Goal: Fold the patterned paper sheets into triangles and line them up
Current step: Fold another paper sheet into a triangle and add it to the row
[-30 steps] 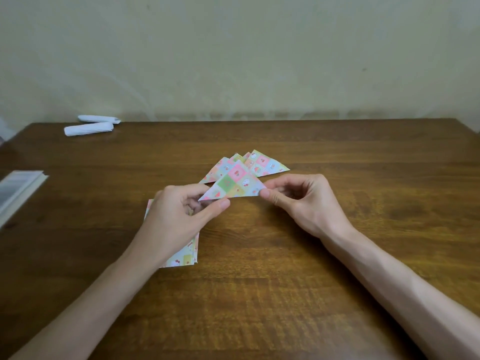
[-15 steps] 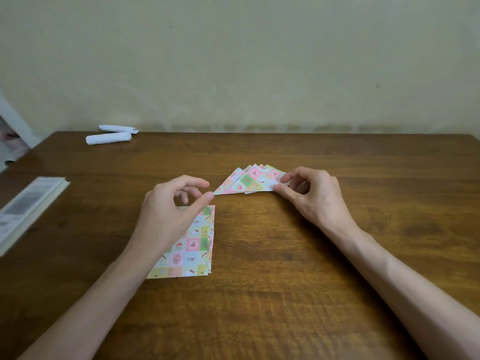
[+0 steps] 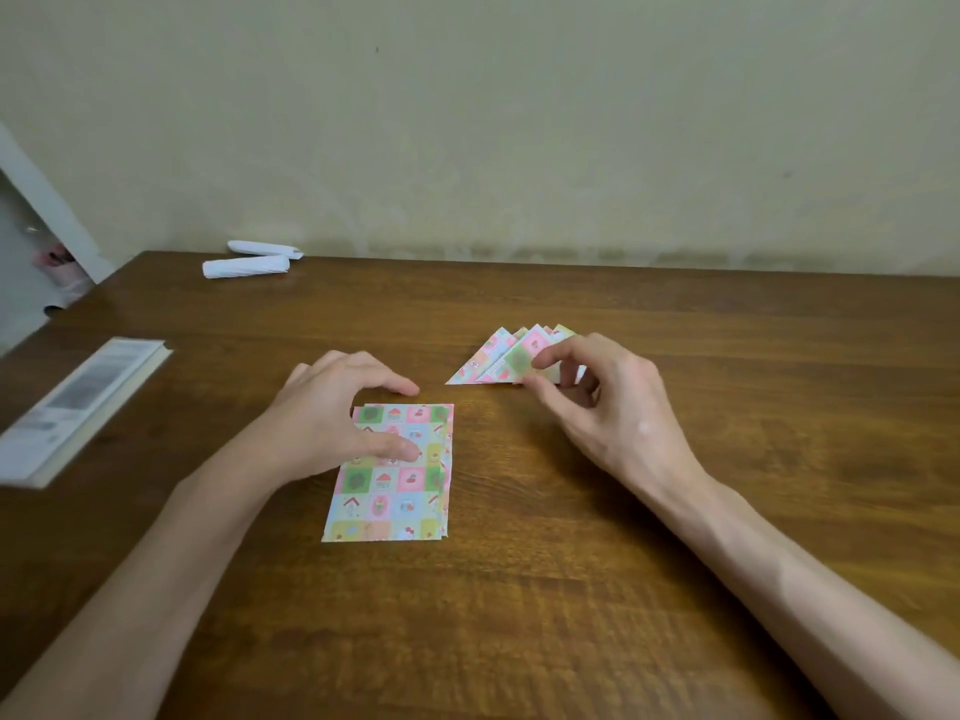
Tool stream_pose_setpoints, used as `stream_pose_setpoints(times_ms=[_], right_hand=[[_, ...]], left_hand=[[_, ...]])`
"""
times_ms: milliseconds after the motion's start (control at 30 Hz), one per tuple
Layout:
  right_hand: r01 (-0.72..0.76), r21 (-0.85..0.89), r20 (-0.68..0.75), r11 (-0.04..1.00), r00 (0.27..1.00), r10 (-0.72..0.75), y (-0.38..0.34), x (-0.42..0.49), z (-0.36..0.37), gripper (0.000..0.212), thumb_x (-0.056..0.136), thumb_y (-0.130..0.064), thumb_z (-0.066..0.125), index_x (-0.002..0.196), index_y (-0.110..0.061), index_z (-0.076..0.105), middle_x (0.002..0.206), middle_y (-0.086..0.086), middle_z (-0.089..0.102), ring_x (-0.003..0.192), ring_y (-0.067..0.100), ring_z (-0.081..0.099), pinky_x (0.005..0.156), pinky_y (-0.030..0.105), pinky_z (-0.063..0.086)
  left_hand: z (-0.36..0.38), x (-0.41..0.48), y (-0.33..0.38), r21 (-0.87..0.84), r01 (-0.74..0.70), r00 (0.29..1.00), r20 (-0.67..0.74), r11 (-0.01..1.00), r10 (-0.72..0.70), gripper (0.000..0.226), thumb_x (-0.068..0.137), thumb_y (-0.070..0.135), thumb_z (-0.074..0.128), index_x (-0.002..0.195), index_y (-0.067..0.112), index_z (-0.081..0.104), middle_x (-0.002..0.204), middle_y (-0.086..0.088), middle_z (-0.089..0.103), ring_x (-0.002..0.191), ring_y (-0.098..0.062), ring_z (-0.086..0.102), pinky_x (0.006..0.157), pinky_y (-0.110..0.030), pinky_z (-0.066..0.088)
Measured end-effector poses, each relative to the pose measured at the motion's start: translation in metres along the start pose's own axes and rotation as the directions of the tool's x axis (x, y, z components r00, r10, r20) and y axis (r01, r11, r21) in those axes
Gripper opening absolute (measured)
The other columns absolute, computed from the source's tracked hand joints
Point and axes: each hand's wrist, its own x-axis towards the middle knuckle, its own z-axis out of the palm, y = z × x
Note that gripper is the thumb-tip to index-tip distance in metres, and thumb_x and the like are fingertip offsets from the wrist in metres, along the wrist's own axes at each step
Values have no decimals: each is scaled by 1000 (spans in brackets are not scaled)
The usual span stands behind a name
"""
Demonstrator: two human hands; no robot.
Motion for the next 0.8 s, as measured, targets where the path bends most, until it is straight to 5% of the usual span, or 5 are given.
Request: stream_pose_setpoints(times_ms=[167,333,533,800], right_hand=[[109,19,282,994,953,-110,-24,-15,20,42,85,-63,72,116,-35,70,106,-18,60,98,3,56,90,35,52],[260,-138,412,956,892,-183,-45,-27,48,84,77,-86,59,143,-33,59,139,-12,50,133,13,34,110,39,32],[276,-163,356,947,912,-205,-52,-32,64,76,80,-84,55,132,-29,68,134,-12,56,131,15,38,102,38,35],[227,-46,281,973,937,-206,-53,-33,64,47,86,-63,72,118,-29,77,121,-14,62,120,12,47,95,34,39]], left_hand=[[3,1,-2,-21,-33,999,-6,999,33,55,72,61,81,122,52,61,130,30,46,137,-5,35,115,-45,26],[4,3,-11,-68,-97,995,-43,993,94,47,71,64,80,114,55,65,125,29,51,130,-3,39,109,-40,28],[2,4,-15,-110,-53,989,-141,992,37,40,80,57,78,118,49,68,133,19,56,132,-9,45,113,-49,38],[-2,5,-19,-229,-46,973,-231,972,-8,32,92,54,64,120,41,71,120,17,66,108,-4,60,97,-46,52]])
